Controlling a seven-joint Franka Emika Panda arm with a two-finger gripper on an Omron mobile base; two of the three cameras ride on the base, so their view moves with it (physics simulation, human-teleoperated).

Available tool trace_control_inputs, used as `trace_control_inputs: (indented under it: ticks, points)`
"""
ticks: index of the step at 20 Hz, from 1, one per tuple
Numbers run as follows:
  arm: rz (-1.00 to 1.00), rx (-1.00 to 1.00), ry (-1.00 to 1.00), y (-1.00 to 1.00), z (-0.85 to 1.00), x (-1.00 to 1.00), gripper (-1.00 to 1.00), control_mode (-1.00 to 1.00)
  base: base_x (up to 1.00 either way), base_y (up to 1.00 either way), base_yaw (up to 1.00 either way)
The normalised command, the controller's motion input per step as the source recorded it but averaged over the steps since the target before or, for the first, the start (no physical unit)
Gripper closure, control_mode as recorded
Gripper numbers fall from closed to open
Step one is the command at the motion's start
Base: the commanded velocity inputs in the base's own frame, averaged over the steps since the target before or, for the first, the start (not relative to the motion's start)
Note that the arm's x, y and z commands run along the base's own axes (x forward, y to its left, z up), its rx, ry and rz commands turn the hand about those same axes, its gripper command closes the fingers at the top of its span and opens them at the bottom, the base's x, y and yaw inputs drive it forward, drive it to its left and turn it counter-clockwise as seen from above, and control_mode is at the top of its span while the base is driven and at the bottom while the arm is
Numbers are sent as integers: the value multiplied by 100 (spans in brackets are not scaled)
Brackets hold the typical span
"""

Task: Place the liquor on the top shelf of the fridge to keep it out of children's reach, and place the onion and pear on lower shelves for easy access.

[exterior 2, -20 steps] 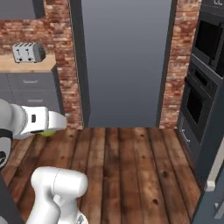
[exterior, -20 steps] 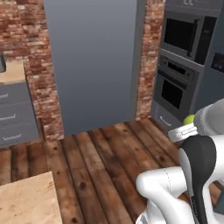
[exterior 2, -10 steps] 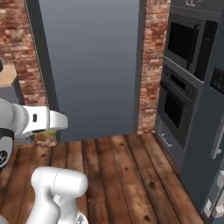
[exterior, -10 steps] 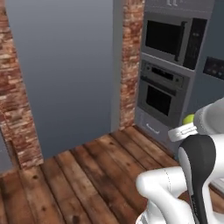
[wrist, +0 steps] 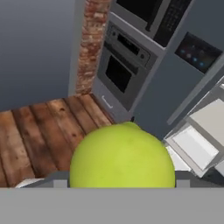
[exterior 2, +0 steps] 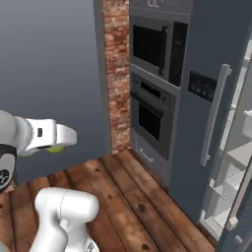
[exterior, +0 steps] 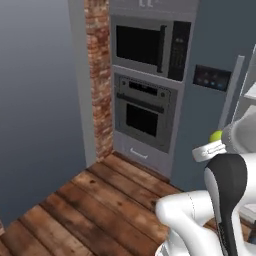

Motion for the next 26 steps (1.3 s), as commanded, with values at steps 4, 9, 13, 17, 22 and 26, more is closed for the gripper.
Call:
trace_control_inputs:
  ticks: [4, 9, 13, 17, 22, 26]
  points:
    - [0, 0, 0, 0, 0, 0, 100, 100, 51, 0, -64]
    - [0, 0, 0, 0, 0, 0, 100, 100, 38, 0, -70]
    - [0, 0, 0, 0, 0, 0, 100, 100, 43, 0, -70]
    - [0, 0, 0, 0, 0, 0, 100, 100, 56, 13, -66]
    - [0, 0, 0, 0, 0, 0, 100, 100, 57, 43, -54]
    - [0, 0, 0, 0, 0, 0, 100, 100, 51, 73, -34]
